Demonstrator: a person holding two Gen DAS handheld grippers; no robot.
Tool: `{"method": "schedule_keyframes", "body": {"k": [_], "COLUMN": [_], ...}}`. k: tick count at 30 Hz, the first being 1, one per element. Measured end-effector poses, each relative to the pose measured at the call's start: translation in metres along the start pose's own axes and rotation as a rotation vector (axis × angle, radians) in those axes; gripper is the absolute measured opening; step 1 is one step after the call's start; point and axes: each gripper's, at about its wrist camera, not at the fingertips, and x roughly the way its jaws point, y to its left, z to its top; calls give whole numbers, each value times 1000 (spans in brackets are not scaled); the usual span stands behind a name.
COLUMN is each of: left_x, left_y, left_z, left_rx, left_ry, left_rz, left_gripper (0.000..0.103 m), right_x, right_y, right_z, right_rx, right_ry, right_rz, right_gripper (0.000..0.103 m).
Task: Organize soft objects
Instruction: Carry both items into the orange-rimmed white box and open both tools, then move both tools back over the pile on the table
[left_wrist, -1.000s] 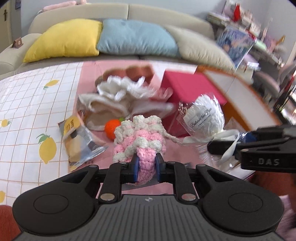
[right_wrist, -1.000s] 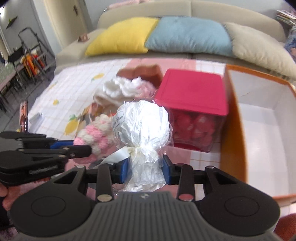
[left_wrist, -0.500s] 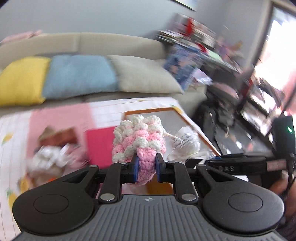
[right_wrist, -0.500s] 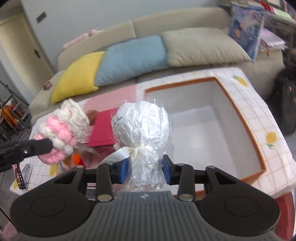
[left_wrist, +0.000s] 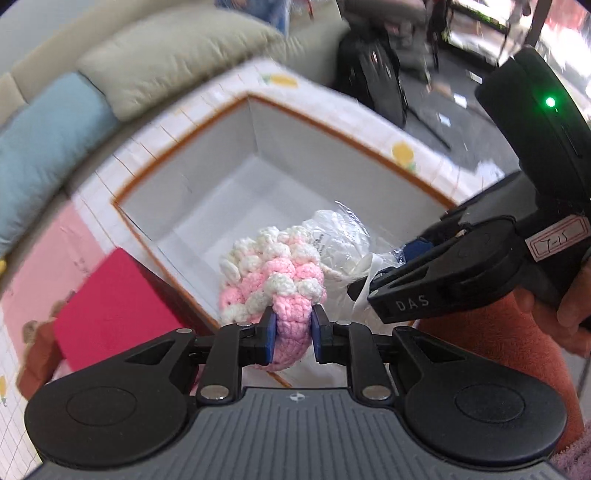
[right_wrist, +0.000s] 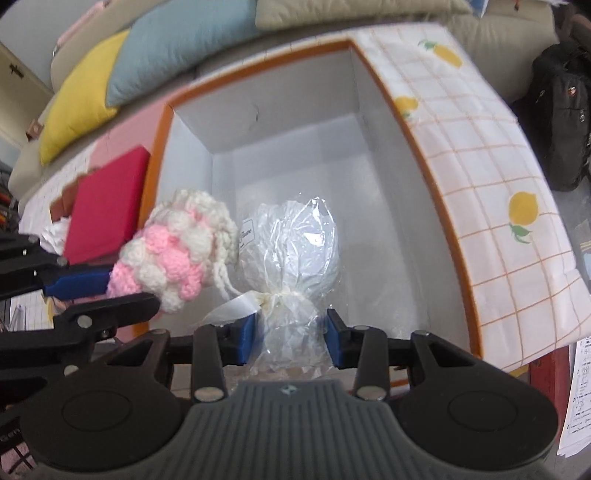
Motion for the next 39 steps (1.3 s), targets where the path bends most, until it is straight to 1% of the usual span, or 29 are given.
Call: {"method": "schedule_keyframes", "body": {"k": [1,4,6,8,10,13,15,17,19,21,23,25,26,27,29,33,35,36,39], "left_x": [5,16,26,35,37,40,40,35,26,16,7,-1,-5,-10,-17,-35,-44,-50,-63], "left_y": [1,-1,2,5,9,17,23,29,35,36,39,41,42,42,44,43,46,46,52], "left_z": [1,3,7,11,9,6,5,3,1,0,-3,-8,-11,-15,-22,-33,-40,-44,-55], "left_rx": [12,46,38,13,-1,-37,-47,-70,-92,-100,-113,-136,-145,-152,-161,-175,-187,-196,-232], "left_ry": [21,61,99,123,124,130,126,107,72,31,-7,-36,-50,-63,-81,-116,-141,-156,-204], "left_rz": [-16,-40,-79,-111,-132,-184,-197,-213,-215,-202,-186,-170,-165,-161,-153,-127,-116,-112,-113], "left_gripper": [23,25,26,26,27,27,32,37,37,38,38,39,39,39,39,39,39,39,39], "right_x": [6,21,30,37,43,46,45,39,34,30,29,35,40,45,50,44,35,28,7], "right_y": [-1,-5,-3,-1,-3,-4,-4,-4,-4,-3,-1,1,3,4,7,14,19,21,33], "right_z": [0,3,6,9,12,13,12,13,12,11,10,9,8,7,5,3,1,0,-6], "right_rx": [-15,-42,-71,-106,-117,-117,-121,-125,-119,-109,-103,-107,-106,-109,-121,-146,-163,-174,-206], "right_ry": [31,87,136,166,188,207,211,195,177,166,158,158,169,183,191,180,161,147,94], "right_rz": [3,7,7,10,10,34,30,34,46,66,75,59,49,42,27,-9,-26,-34,-56], "right_gripper": [39,40,43,45,47,49,54,56,58,58,56,43,32,32,32,35,36,39,40]}}
